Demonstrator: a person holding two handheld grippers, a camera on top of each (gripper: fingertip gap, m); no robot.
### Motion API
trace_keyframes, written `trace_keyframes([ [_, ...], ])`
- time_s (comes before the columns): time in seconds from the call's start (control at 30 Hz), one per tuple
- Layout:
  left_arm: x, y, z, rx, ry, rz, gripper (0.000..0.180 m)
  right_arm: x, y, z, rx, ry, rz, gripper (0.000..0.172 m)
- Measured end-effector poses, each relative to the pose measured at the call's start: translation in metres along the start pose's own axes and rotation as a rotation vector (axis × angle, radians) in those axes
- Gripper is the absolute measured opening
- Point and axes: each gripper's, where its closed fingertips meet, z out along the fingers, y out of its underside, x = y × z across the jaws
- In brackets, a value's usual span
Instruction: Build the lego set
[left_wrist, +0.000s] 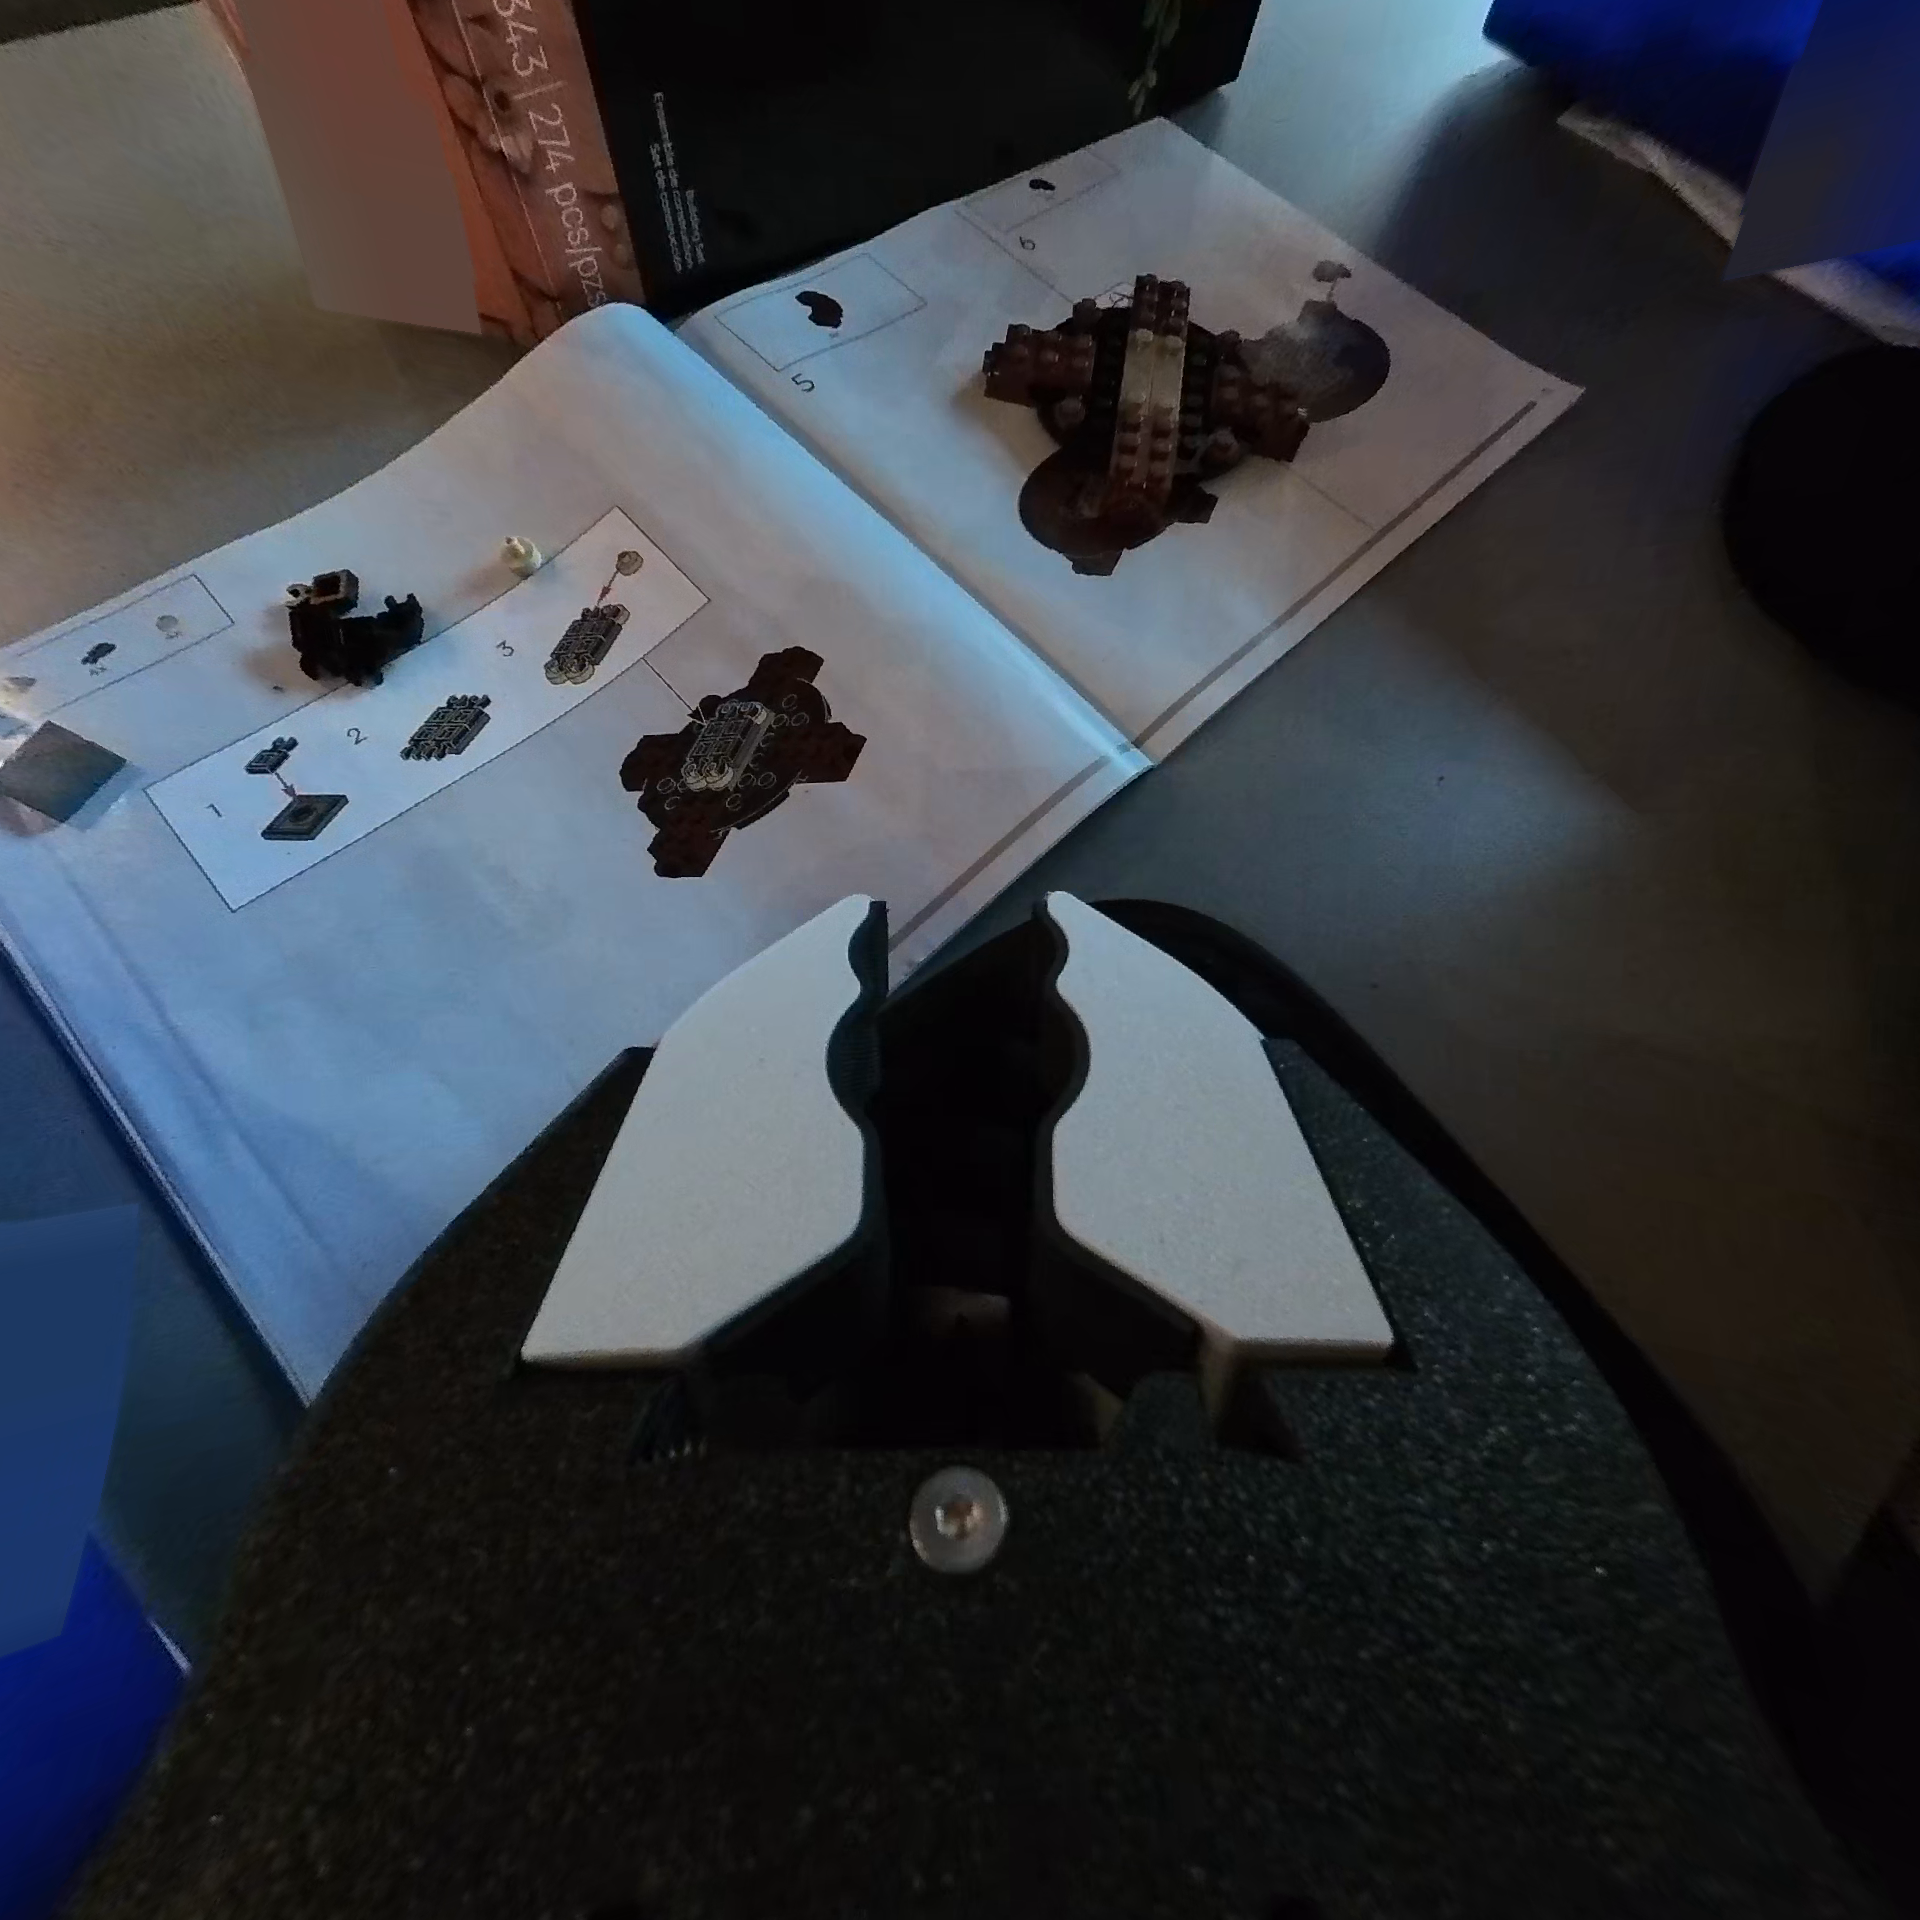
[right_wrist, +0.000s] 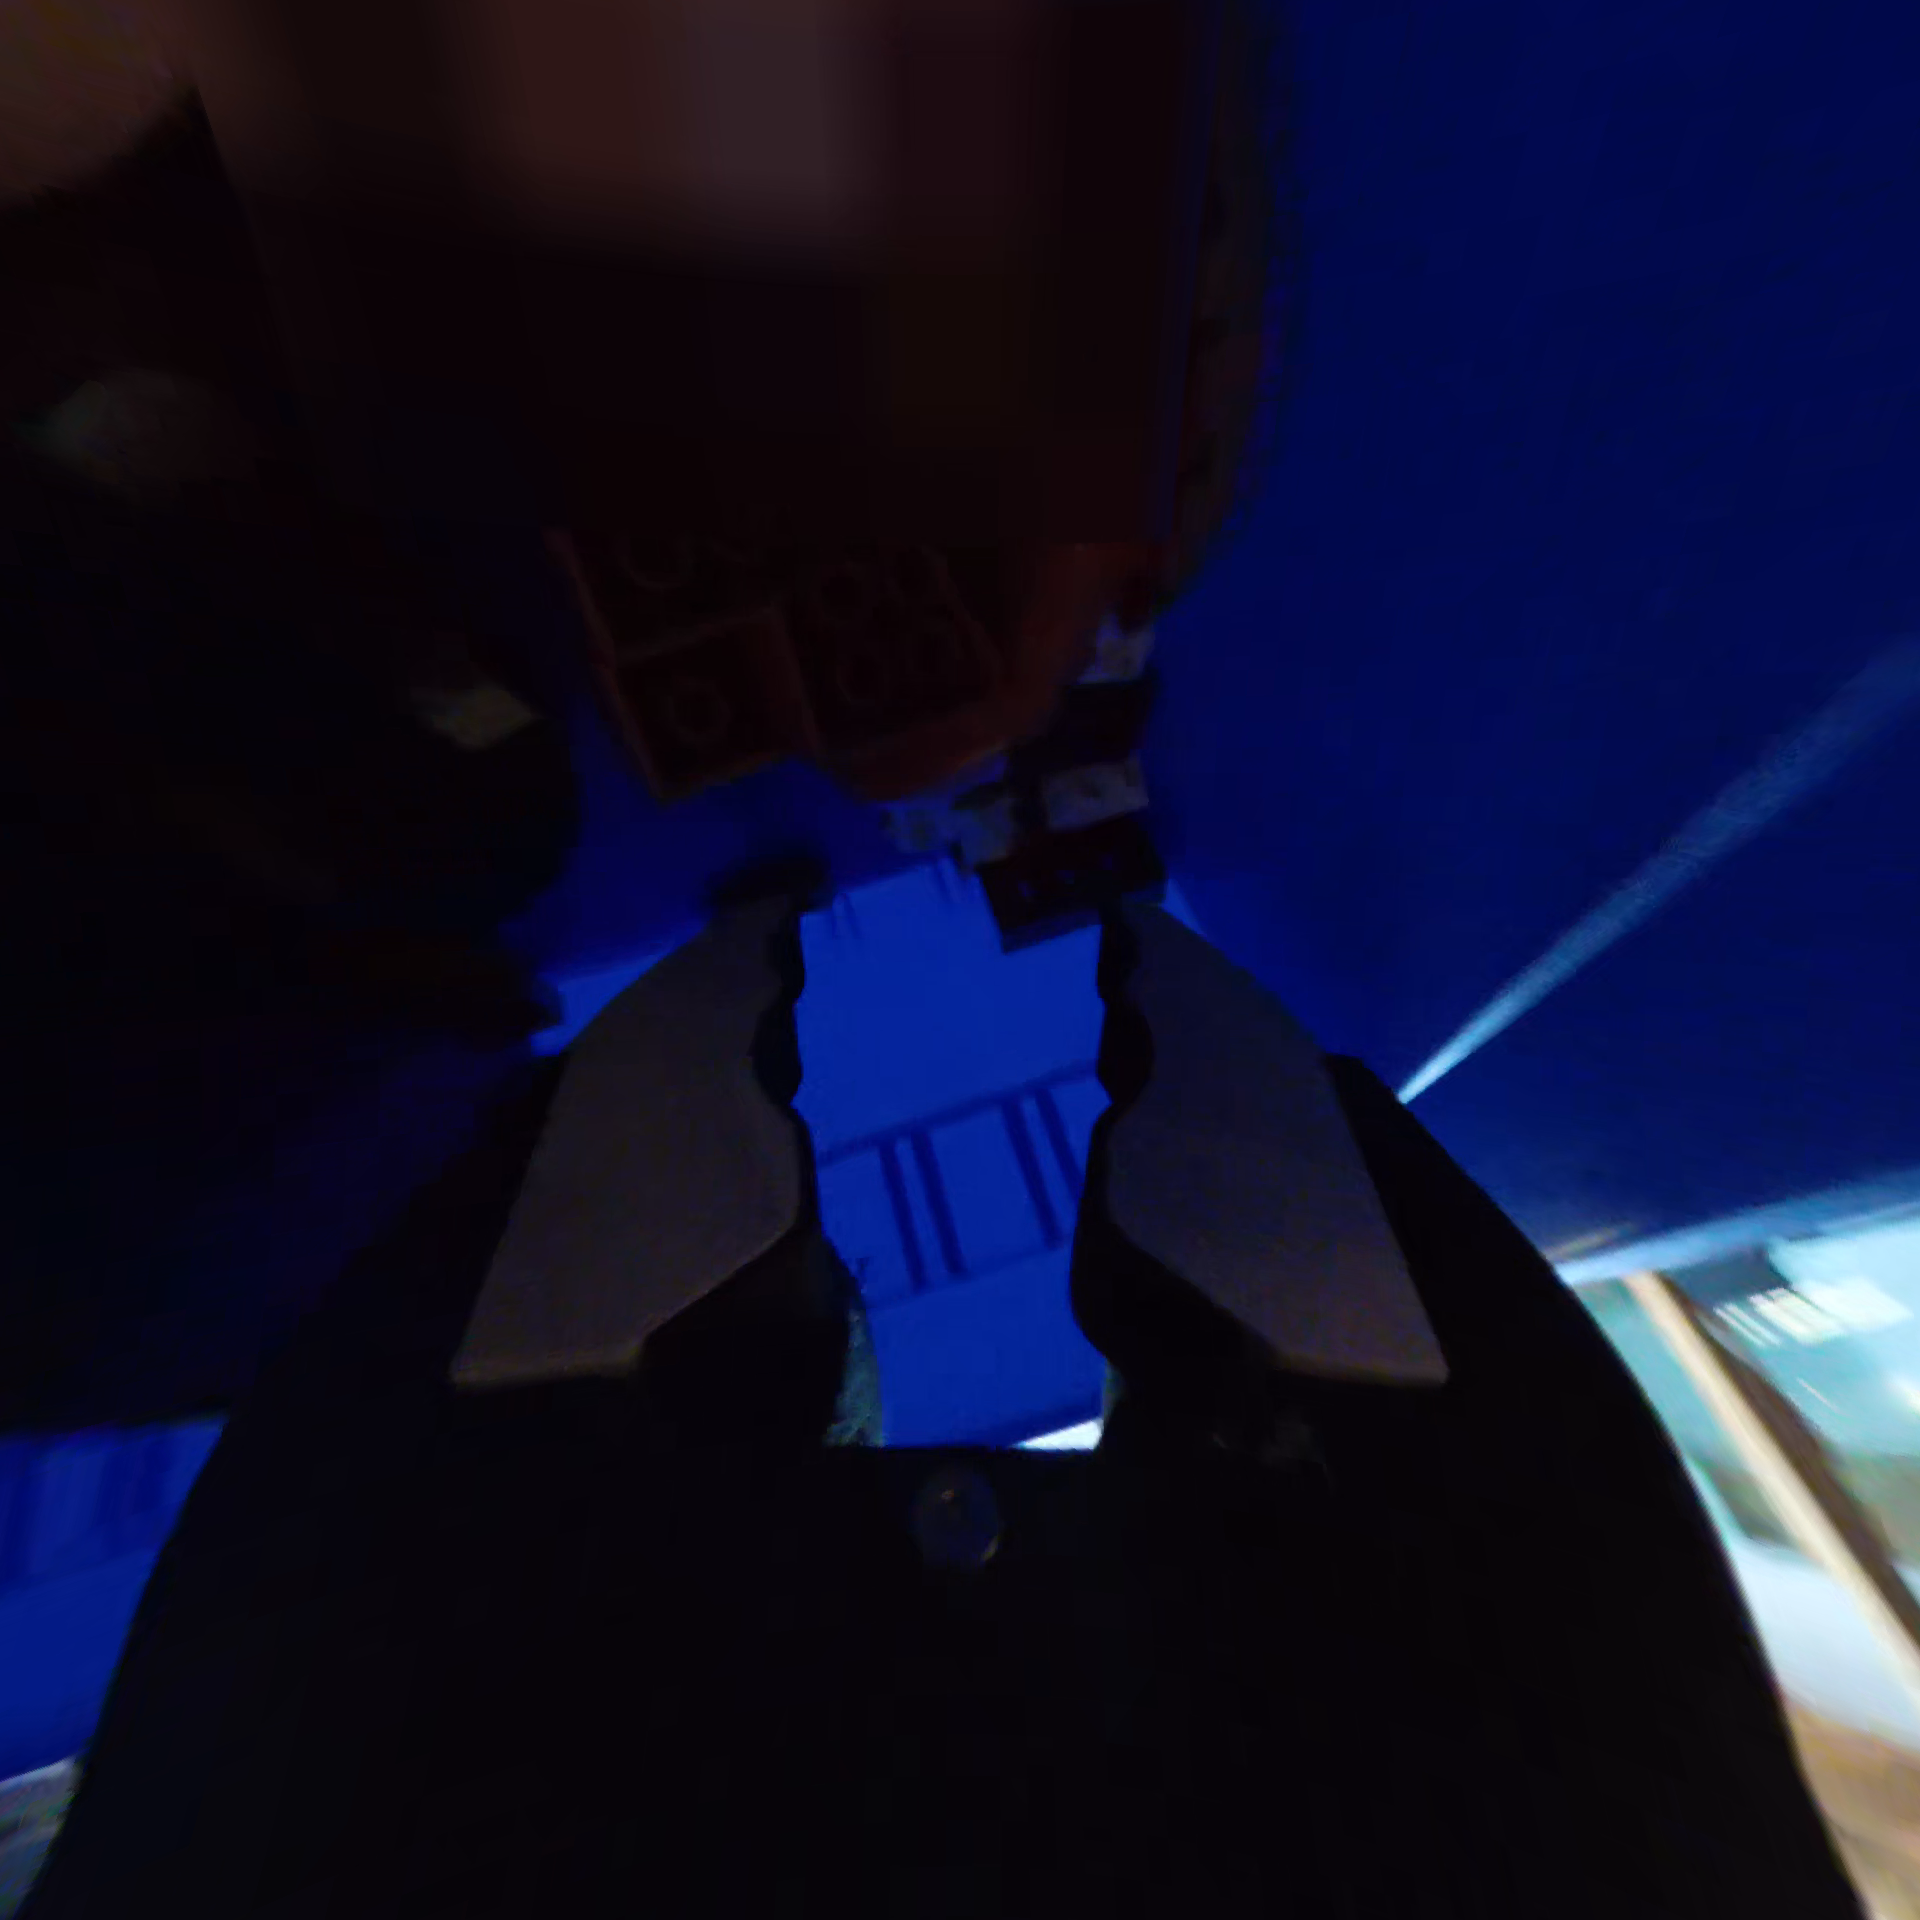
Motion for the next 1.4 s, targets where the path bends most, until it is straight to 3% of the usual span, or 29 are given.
trace_keyframes([
  [0.03,0.0,0.0,0.0,-0.001,0.001,-0.001,0.026,-0.003,-0.01,-0.004,0.094,-0.052,0.027,0.047],
  [0.07,0.0,0.0,0.0,0.0,0.003,-0.002,0.026,-0.019,-0.031,-0.015,0.271,-0.197,0.042,0.031],
  [0.13,0.0,0.0,0.0,0.001,0.008,-0.008,0.026,-0.028,-0.052,-0.039,0.476,-0.343,0.095,0.028],
  [0.23,0.0,0.0,0.0,0.002,0.015,-0.017,0.026,0.004,-0.031,-0.054,0.491,-0.222,0.183,0.029],
  [0.33,0.0,0.0,0.0,0.003,0.009,-0.014,0.026,0.018,-0.018,-0.077,0.607,-0.222,0.265,0.027],
  [0.63,0.0,0.0,0.0,0.0,0.01,-0.014,0.026,0.009,0.003,-0.112,0.867,-0.162,0.405,0.019],
  [0.77,0.0,0.0,0.0,-0.001,0.021,-0.025,0.026,0.002,-0.001,-0.083,0.733,-0.126,0.426,0.026],
  [0.87,0.0,0.0,0.0,-0.002,0.018,-0.022,0.026,-0.002,-0.01,-0.055,0.531,-0.115,0.404,0.045],
  [1.07,0.0,0.001,0.001,-0.012,-0.021,0.025,0.026,-0.006,-0.029,-0.024,0.34,-0.195,0.446,0.084],
  [1.27,0.0,0.0,0.001,-0.005,0.008,-0.002,0.026,-0.018,-0.04,-0.009,0.291,-0.254,0.395,0.083],
  [1.4,0.0,-0.001,-0.001,0.009,0.014,-0.014,0.026,-0.038,-0.059,-0.033,0.442,-0.398,0.316,0.051],
])
